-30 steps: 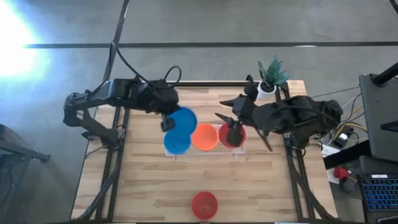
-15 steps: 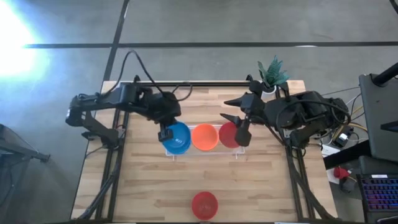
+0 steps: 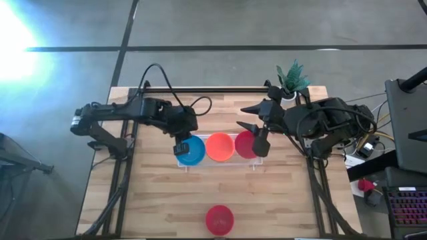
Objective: Pick & Place Mini bowls
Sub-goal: Stack the blue bowl on the blue bowl on the shelf
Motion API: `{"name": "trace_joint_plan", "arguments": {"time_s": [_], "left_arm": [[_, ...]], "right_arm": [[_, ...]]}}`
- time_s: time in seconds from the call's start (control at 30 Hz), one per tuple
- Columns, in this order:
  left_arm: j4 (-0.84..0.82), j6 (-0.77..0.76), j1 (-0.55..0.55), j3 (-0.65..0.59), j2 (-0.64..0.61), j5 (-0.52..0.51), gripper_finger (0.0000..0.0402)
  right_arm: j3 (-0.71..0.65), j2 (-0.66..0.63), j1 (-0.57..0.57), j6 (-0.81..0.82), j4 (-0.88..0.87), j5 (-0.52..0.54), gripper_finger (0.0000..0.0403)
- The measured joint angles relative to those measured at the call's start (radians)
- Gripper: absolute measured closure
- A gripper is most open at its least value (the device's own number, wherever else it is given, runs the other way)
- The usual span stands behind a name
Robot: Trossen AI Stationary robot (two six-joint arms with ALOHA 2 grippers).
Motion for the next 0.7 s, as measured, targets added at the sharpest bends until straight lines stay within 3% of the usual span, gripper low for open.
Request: {"name": "trace_joint_plan", "arguments": {"time_s": [0.17, 0.5, 0.7], "left_arm": [[0.001, -0.001, 0.000, 0.000, 0.000, 0.000, 0.0392], [0.000, -0.012, 0.000, -0.012, 0.001, -0.003, 0.0332], [-0.014, -0.003, 0.002, 0.047, -0.003, -0.003, 0.0327]], "right_arm": [[0.000, 0.000, 0.000, -0.003, 0.000, 0.002, 0.0218], [0.000, 0.000, 0.000, -0.003, 0.000, 0.002, 0.0218], [0.000, 0.000, -0.001, 0.000, 0.000, 0.002, 0.0218]]}}
